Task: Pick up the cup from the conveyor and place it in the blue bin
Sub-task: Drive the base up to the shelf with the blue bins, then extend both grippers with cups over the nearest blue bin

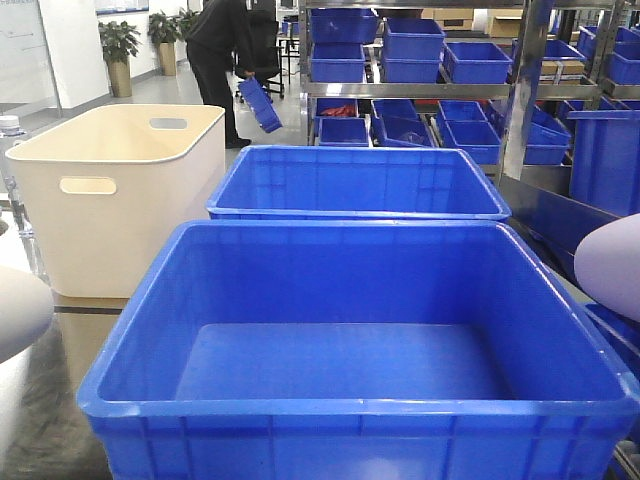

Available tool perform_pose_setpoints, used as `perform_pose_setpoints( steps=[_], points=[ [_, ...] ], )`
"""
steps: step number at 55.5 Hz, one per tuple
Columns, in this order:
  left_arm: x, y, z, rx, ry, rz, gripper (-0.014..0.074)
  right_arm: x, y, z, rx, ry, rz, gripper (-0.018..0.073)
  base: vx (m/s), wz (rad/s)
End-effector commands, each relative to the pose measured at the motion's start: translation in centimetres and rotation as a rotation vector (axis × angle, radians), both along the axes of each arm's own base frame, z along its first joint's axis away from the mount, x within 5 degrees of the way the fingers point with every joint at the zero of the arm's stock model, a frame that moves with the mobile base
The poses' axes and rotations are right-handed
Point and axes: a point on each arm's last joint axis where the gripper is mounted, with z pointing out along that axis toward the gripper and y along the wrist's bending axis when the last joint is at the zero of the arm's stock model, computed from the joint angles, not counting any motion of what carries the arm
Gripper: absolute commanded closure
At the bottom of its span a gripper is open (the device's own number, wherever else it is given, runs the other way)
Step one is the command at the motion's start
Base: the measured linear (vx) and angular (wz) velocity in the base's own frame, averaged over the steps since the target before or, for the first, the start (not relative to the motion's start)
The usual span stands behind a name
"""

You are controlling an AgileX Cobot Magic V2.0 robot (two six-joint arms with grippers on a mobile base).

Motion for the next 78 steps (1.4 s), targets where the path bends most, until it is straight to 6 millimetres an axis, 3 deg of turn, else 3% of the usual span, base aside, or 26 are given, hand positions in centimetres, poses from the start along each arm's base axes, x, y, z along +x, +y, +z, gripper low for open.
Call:
perform_pose_setpoints(
  steps=[1, 52, 67, 78],
  points=[
    [-0.2, 0.1, 1.7, -0.036, -0.107, 0.020, 0.0603, 1.1, 0.4, 1.4, -0.018, -0.127, 0.023, 0.0568, 0.00, 0.00],
    [-0.2, 0.2, 1.8, -0.037, -0.117, 0.023, 0.0603, 0.5, 0.5, 1.7, 0.016, -0.148, 0.050, 0.0568, 0.00, 0.00],
    [-0.2, 0.2, 1.9, -0.036, -0.132, 0.027, 0.0603, -1.7, 1.5, 2.1, -0.012, -0.180, 0.214, 0.0568, 0.00, 0.00],
    [-0.1, 0.2, 1.9, -0.038, -0.130, 0.027, 0.0603, -1.2, 2.7, 2.2, -0.040, -0.204, 0.332, 0.0568, 0.00, 0.00]
  ],
)
